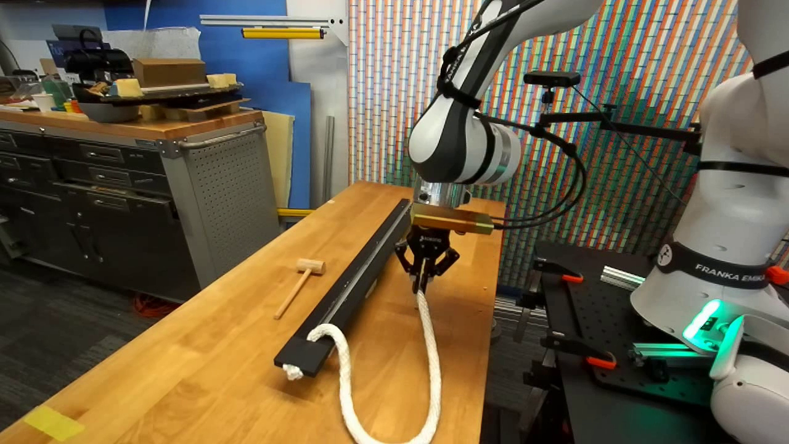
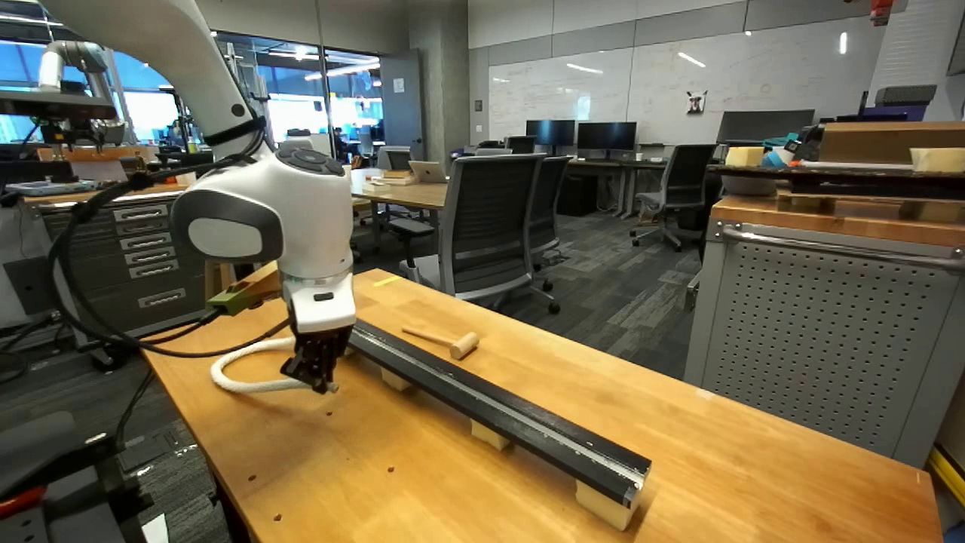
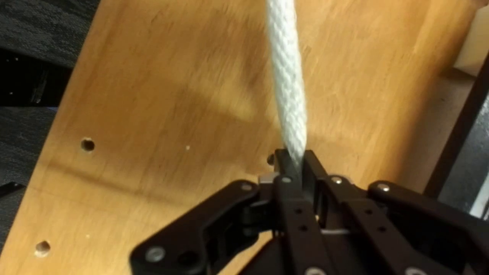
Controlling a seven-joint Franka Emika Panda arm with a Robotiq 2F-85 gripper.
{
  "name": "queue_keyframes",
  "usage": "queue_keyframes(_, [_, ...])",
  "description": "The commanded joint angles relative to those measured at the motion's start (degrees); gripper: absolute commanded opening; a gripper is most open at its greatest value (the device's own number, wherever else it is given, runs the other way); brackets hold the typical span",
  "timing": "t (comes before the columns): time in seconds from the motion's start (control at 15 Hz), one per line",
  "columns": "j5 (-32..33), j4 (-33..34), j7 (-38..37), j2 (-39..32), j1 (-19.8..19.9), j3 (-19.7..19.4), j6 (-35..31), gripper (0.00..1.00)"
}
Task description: Put the rope on the black thing
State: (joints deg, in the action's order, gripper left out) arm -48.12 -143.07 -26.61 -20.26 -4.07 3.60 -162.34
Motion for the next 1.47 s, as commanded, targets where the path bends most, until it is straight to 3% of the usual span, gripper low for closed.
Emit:
queue_keyframes(0.0, [4.93, -2.57, -0.68, 7.18, 0.99, -4.4, 4.35, 0.03])
queue_keyframes(0.47, [14.25, -0.56, -1.69, 14.37, 6.48, -10.89, 12.26, 0.03])
queue_keyframes(0.87, [19.43, 5.61, -4.07, 17.01, 11.66, -14.36, 16.36, 0.03])
queue_keyframes(1.4, [18.86, 15.66, -5.45, 16.04, 17.22, -18.0, 22.02, 0.03])
